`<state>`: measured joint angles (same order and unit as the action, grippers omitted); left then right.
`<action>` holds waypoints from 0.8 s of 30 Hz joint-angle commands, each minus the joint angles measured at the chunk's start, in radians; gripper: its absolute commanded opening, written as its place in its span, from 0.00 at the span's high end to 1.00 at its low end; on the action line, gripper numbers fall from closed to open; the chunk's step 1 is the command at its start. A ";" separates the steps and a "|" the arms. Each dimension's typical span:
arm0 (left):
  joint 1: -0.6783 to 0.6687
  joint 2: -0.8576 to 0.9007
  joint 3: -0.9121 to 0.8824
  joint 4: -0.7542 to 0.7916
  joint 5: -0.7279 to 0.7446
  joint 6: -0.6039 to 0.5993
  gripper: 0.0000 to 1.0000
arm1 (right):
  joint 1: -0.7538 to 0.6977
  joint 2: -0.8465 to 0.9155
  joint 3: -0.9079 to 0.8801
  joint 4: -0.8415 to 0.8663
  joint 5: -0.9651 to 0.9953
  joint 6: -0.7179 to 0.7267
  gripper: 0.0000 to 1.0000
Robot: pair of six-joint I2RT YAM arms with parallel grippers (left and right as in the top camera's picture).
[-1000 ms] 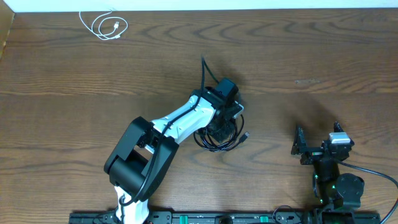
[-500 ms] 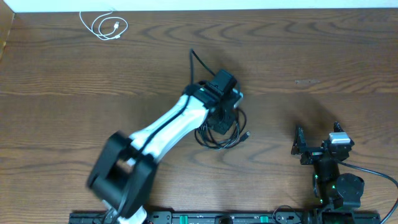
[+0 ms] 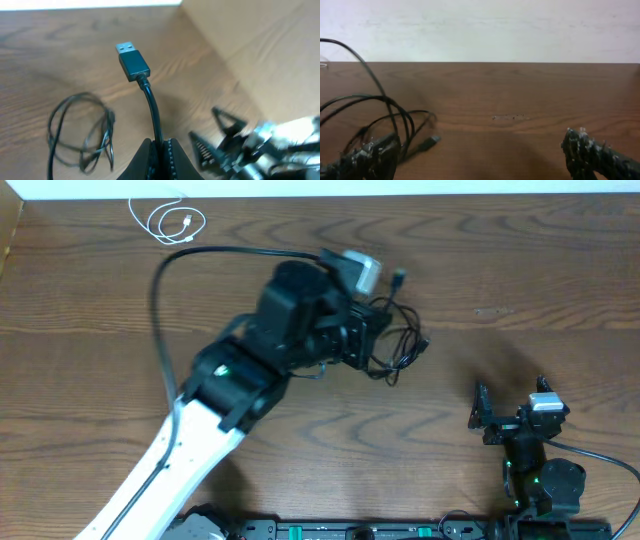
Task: Untangle cables
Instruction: 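Lift a black cable by its plug end with the left gripper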
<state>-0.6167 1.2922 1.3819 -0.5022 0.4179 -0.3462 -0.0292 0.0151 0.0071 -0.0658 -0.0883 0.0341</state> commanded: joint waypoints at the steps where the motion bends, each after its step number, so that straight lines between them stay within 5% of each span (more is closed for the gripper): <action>1: 0.045 -0.024 0.011 0.010 0.016 -0.174 0.93 | 0.005 -0.003 -0.002 -0.005 0.007 0.002 0.01; 7: 0.121 -0.061 0.011 0.190 0.052 -0.627 0.93 | 0.005 -0.003 -0.002 -0.005 0.007 0.002 0.01; 11: 0.157 -0.078 0.011 0.613 0.152 -0.874 0.93 | 0.005 -0.003 -0.002 -0.005 0.007 0.002 0.01; 16: 0.156 -0.079 0.011 1.034 0.027 -1.080 0.93 | 0.005 -0.003 -0.002 -0.005 0.007 0.002 0.01; 20: 0.156 -0.079 0.011 1.080 -0.106 -1.152 0.93 | 0.005 -0.003 -0.002 -0.005 0.007 0.002 0.01; 24: 0.156 -0.077 0.011 0.943 -0.083 -1.141 0.92 | 0.005 -0.003 -0.002 -0.005 0.007 0.002 0.01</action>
<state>-0.4618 1.2034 1.3808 0.4915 0.3618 -1.4349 -0.0292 0.0154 0.0071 -0.0654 -0.0883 0.0341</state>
